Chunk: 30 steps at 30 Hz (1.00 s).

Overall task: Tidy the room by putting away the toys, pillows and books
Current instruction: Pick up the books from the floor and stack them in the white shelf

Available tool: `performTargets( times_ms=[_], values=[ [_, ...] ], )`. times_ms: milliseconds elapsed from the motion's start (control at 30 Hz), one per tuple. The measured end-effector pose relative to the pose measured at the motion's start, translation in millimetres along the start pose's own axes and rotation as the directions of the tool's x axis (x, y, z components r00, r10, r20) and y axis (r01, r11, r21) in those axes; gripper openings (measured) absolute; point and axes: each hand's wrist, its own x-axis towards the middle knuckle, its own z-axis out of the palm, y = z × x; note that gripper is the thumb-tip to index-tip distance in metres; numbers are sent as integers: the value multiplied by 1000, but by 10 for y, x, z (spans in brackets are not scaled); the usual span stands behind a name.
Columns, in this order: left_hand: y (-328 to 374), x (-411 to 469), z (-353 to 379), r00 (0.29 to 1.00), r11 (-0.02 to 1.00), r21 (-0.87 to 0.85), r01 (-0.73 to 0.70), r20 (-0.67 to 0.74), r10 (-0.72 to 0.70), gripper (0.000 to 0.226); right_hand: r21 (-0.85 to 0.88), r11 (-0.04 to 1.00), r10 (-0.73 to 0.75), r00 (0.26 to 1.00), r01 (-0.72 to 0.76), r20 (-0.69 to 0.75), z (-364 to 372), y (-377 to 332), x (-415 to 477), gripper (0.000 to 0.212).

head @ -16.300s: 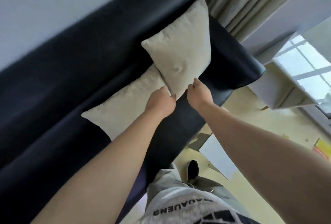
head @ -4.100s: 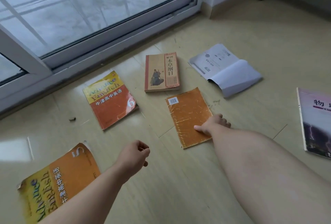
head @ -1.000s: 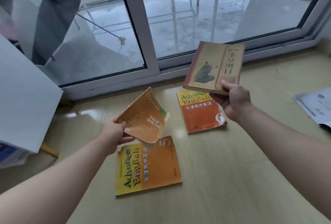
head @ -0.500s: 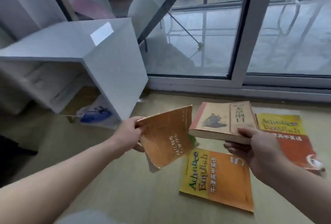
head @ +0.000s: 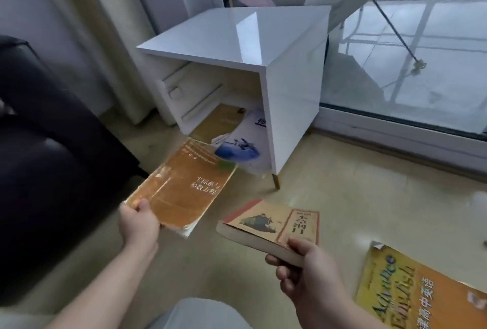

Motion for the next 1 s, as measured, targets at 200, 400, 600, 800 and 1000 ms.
performTargets(
  times_ms=[200,400,600,800,1000],
  values=[
    [366,909,690,972,928,-314,200,181,-149,29,-286,945,-121,981,161,151,584,40,342,14],
    [795,1550,1556,882,863,-340,373,419,-215,29,-457,804,-308,924,381,228,1130,-128,839,10],
    [716,2072,2091,802,855,-249,455,531,-273,20,-487,756,-420,895,437,152,1597,-325,1411,8],
    [488,2213,2448,755,888,-126,441,588,-291,18,-572,703,-498,867,423,29,1858,-521,1855,15],
    [402,2306,2709,794,940,-71,333,559,-239,13,-537,738,-516,855,409,-57,1981,-606,2195,20]
  ],
)
